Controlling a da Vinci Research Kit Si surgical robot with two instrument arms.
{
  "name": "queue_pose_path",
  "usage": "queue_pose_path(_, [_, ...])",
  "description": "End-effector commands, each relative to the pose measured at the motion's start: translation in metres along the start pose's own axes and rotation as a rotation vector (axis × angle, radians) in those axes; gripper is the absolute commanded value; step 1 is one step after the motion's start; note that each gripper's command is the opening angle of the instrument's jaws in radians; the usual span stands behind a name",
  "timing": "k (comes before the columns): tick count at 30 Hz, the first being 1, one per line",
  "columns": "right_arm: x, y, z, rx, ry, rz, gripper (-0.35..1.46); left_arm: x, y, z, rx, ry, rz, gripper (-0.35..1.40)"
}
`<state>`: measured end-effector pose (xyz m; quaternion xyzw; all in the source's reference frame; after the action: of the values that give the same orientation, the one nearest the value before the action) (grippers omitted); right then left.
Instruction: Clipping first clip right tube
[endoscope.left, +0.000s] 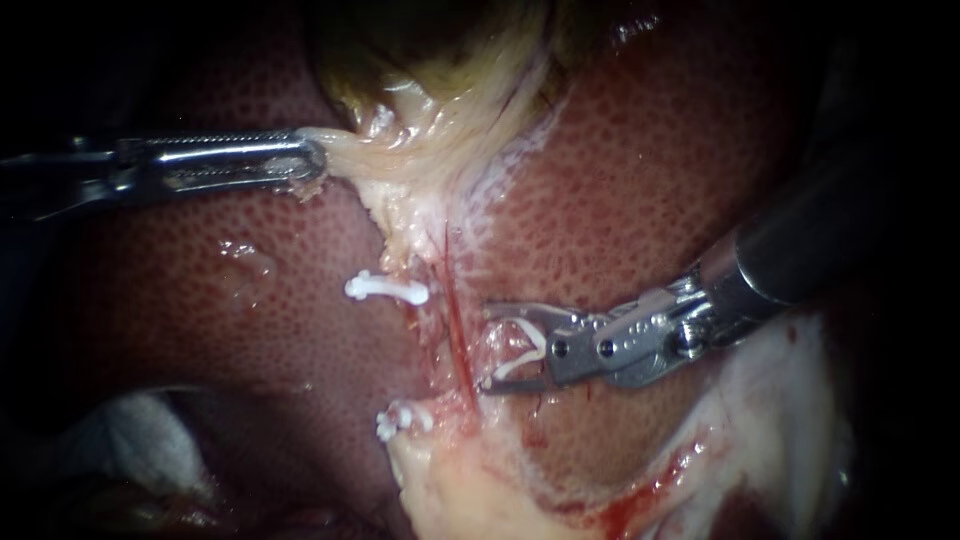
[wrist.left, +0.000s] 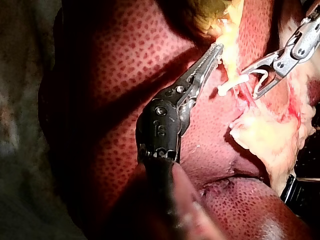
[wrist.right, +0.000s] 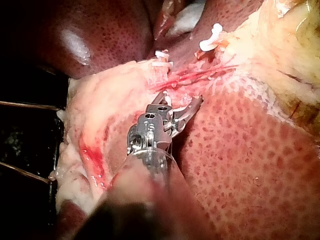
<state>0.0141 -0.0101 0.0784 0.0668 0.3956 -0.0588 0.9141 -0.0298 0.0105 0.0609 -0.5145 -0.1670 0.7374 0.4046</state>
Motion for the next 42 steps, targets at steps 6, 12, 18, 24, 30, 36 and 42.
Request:
queue_pose_path(6, [0.0, 0.0, 0.0, 0.002, 0.002, 0.0, 0.49, 0.0, 0.0, 0.0, 0.0, 0.0, 0.0, -0.35])
queue_pose_path(12, [-0.0001, -0.0001, -0.0003, 0.003, 0.003, -0.001, 0.49, 0.0, 0.0, 0.0, 0.0, 0.0, 0.0, -0.35])
queue_pose_path(18, [0.0002, -0.0001, -0.0012, 0.009, 0.003, 0.006, 0.49, 0.0, 0.0, 0.0, 0.0, 0.0, 0.0, -0.35])
queue_pose_path(24, [0.0014, 0.0004, -0.003, 0.025, 0.068, 0.07, 0.49, 0.0, 0.0, 0.0, 0.0, -0.003, 0.0, -0.35])
queue_pose_path(30, [0.003, 0.001, -0.0049, 0.091, 0.179, 0.187, 0.49, 0.0, 0.0, 0.0, 0.0, -0.003, 0.0, -0.35])
queue_pose_path(36, [0.0041, 0.001, -0.0055, 0.15, 0.265, 0.391, 0.49, -0.0001, 0.0, 0.0, 0.0, -0.003, 0.001, -0.35])
queue_pose_path(42, [0.0038, 0.0007, -0.0051, 0.216, 0.295, 0.568, 0.48, -0.0001, 0.0, 0.0, 0.001, -0.003, 0.001, -0.35])
